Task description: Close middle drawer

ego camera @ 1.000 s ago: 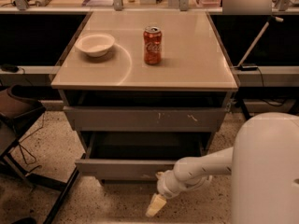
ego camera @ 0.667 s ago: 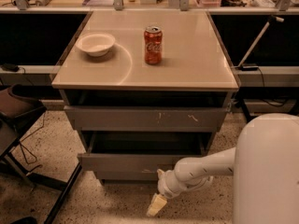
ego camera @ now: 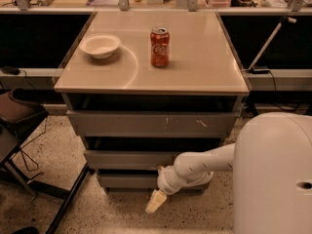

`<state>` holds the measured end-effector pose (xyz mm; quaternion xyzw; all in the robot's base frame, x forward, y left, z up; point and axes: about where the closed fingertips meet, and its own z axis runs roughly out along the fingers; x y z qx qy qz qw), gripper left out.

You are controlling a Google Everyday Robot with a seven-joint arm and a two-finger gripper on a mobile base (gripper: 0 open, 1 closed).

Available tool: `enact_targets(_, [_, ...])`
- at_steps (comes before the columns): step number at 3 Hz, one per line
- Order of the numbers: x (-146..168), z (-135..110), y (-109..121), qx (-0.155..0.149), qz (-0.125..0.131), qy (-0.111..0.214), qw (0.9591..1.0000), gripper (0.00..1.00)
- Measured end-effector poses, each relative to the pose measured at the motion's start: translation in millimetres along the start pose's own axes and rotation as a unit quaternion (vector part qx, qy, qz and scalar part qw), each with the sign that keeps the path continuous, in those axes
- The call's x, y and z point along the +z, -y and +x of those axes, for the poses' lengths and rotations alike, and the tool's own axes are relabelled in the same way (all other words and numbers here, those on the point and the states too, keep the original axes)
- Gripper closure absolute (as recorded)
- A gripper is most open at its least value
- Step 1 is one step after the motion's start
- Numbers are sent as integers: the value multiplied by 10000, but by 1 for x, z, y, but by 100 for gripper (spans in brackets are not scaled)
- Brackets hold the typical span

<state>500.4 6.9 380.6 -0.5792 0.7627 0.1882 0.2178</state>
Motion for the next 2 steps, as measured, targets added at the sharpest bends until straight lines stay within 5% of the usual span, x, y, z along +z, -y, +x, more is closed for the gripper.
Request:
enact_targets(1, [2,2,43,26,-281,-154,9995,0])
enact_targets(2, [2,2,43,26,-281,-154,9995,0])
